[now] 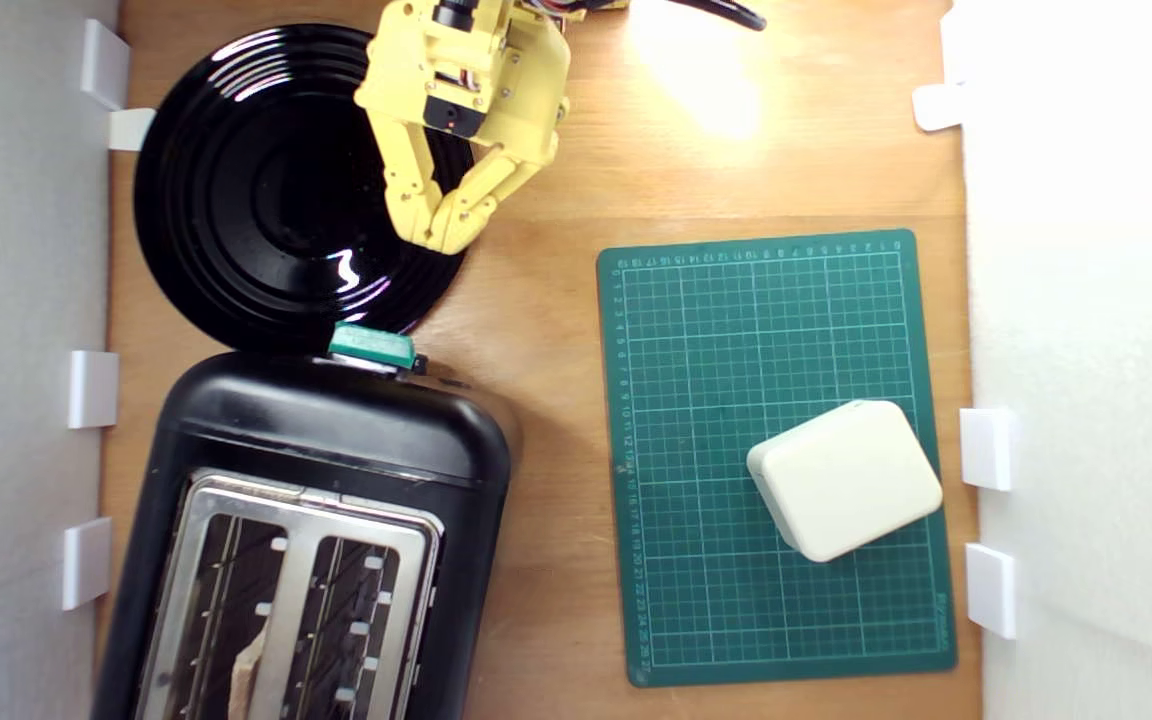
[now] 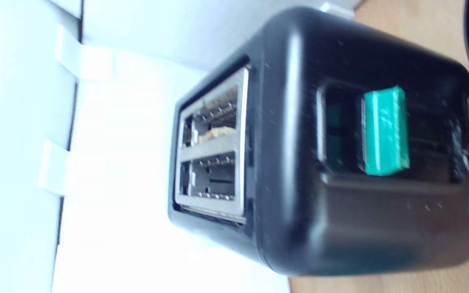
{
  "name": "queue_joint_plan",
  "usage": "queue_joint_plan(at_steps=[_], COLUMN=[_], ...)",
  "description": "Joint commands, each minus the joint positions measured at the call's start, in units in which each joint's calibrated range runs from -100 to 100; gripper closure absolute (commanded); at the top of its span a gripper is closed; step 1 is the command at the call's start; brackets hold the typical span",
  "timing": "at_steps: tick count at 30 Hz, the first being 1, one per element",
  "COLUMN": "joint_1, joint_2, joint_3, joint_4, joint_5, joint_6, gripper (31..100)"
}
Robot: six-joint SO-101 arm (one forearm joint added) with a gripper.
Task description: Start toaster
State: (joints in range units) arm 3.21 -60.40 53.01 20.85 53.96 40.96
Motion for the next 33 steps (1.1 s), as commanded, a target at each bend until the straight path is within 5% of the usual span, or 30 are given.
queue_joint_plan(at_steps=[1, 6, 14, 33], joint_1=[3.1, 8.1, 12.2, 10.0], joint_2=[3.8, 9.2, 17.7, 32.3], joint_3=[-9.9, -17.3, -28.0, -39.8], joint_4=[0.3, 0.1, -6.3, -6.7], joint_5=[0.3, 0.0, -0.1, -0.6], joint_6=[3.5, 6.1, 5.0, -0.6], gripper=[98.9, 98.8, 98.8, 98.8])
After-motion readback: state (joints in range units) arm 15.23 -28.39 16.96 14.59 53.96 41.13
